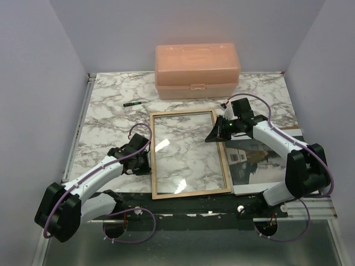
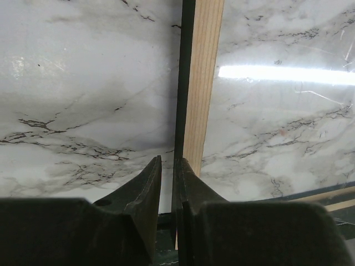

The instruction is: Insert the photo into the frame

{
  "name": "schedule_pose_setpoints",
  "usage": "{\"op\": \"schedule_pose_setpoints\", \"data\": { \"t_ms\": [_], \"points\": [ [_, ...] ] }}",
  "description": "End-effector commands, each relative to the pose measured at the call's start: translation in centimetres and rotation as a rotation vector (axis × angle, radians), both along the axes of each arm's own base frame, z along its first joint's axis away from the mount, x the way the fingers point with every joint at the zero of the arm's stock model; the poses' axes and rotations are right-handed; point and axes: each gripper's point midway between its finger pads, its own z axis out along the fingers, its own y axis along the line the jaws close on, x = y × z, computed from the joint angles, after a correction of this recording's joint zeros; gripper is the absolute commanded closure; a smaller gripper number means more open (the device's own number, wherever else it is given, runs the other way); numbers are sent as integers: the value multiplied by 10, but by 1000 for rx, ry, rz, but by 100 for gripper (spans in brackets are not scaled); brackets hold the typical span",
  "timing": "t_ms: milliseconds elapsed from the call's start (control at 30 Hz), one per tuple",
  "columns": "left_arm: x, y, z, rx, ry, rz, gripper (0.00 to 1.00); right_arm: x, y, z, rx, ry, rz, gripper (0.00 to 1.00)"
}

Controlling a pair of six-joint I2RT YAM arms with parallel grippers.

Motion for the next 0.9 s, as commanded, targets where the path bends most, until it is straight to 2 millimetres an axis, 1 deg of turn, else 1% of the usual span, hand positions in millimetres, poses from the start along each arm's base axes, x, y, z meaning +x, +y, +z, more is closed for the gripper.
{"op": "schedule_pose_setpoints", "data": {
  "t_ms": [0,133,267,500,567,733,800,867],
  "points": [
    [-3,13,-10,80,10,-1,83,-12,0,-9,-9,30,0,94],
    [-3,13,-10,78,8,0,83,-14,-2,-17,-20,40,-6,89],
    [-3,13,-10,81,8,-1,83,-17,-6,-24,-38,49,-9,89],
    [-4,14,-10,82,6,2,83,-19,-7,-29,-50,52,-11,87],
    [-4,13,-9,80,2,-1,83,-19,-8,-31,-52,57,-14,85],
    [-4,12,-8,79,0,-2,83,-21,-11,-37,-68,68,-28,77],
    [-4,12,-9,80,1,-6,83,-21,-13,-38,-79,69,-35,70],
    [-4,12,-9,81,-1,-6,83,-21,-15,-40,-103,72,-43,62]
  ]
}}
